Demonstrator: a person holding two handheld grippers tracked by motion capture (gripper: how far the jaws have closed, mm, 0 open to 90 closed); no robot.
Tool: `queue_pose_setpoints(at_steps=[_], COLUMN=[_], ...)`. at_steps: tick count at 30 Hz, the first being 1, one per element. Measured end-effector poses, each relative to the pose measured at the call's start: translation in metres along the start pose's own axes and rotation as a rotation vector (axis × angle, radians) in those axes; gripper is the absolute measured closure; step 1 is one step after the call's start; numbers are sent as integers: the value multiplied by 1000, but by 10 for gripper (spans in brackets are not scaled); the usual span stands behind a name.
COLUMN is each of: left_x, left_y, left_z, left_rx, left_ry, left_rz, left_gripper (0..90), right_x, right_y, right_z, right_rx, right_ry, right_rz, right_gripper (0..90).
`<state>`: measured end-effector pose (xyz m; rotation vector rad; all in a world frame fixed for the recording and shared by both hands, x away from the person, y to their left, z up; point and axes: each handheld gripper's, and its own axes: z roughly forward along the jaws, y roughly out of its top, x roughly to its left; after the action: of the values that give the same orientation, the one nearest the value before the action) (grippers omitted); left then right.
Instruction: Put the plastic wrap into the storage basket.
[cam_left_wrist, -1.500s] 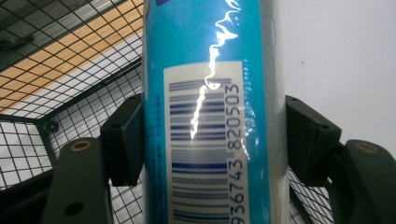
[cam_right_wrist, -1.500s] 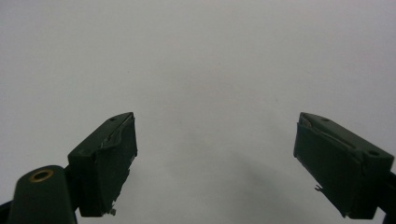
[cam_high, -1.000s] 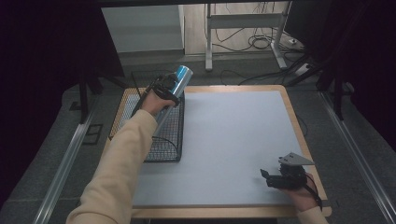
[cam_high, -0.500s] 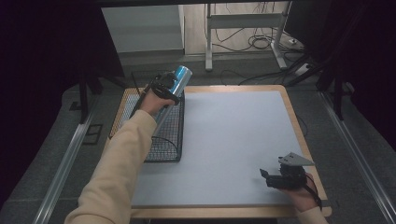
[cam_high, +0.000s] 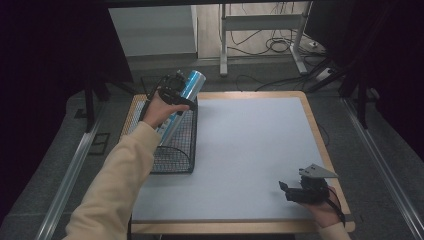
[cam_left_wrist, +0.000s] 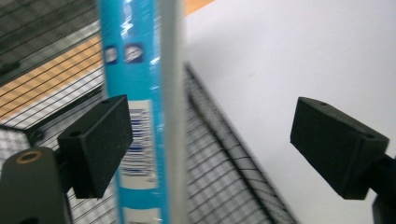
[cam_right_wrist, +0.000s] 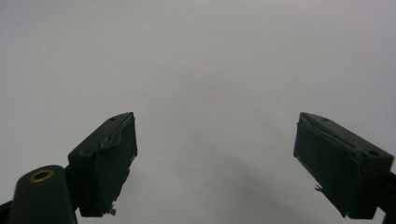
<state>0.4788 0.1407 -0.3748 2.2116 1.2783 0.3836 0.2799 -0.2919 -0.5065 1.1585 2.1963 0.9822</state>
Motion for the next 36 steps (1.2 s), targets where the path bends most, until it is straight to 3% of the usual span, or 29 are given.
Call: queue_pose_setpoints(at_steps=[7, 16, 23, 27, 32, 36], left_x=[-26, -61, -97, -122, -144, -153], left_y=[-9, -39, -65, -87, -115, -133], left_z=[-29, -50, -65, -63, -50, -38], left_rx=[-61, -89, -131, -143, -136, -123], left_ry=[-110, -181, -225, -279, -300, -309], left_rz=[40, 112, 194, 250, 270, 281], left_gripper=[139, 144, 149, 151, 155, 157], right_x=[2, 5, 7, 8, 9, 10], right_y=[0, 3, 5, 5, 5, 5], right_z=[3, -3, 0, 0, -1, 0], right_rx=[10, -13, -11, -10, -10, -8], right_ry=[6, 4, 9, 12, 9, 10], right_rz=[-8, -18, -31, -35, -37, -42], right_gripper=[138, 138, 138, 138, 138, 138])
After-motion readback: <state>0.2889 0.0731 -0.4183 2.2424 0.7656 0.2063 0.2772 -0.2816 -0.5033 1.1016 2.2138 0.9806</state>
